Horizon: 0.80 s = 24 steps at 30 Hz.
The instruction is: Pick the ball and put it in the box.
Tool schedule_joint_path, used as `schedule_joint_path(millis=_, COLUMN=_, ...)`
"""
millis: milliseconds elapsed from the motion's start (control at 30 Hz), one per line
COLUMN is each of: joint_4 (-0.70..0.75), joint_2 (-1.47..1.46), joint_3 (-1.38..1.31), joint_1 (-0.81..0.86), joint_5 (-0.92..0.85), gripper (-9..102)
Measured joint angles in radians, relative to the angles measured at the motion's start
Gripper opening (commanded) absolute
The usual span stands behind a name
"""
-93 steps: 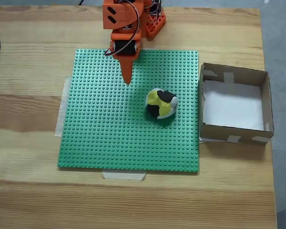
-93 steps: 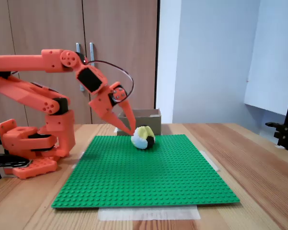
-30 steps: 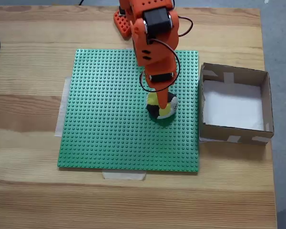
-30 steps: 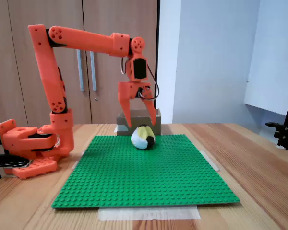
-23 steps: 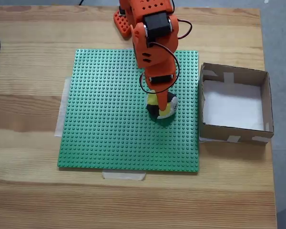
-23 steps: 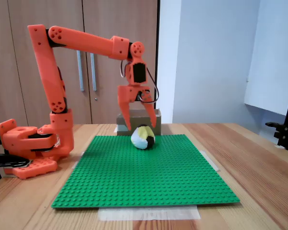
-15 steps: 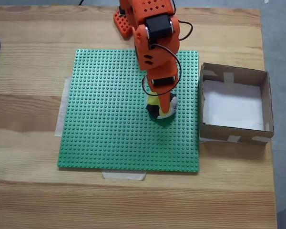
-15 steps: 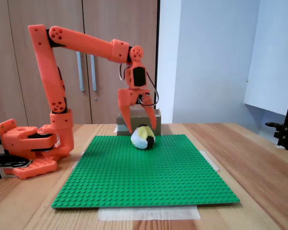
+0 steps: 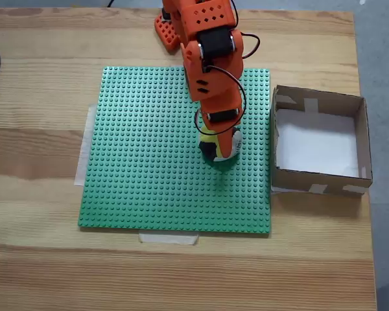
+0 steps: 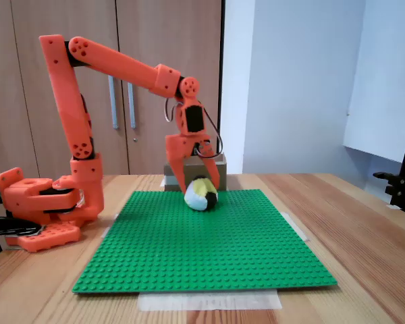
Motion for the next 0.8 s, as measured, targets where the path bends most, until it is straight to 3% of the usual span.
schedule_joint_path(millis=333, joint_4=-0.043, joint_2=0.0, joint_3=0.032, joint_1=0.003, joint_5=-0.029, gripper=35)
schedule_joint_path(millis=800, joint_4=-0.087, joint_2=0.002, joint_3=0.034, joint_1=0.006, joint_5=-0.037, gripper=16)
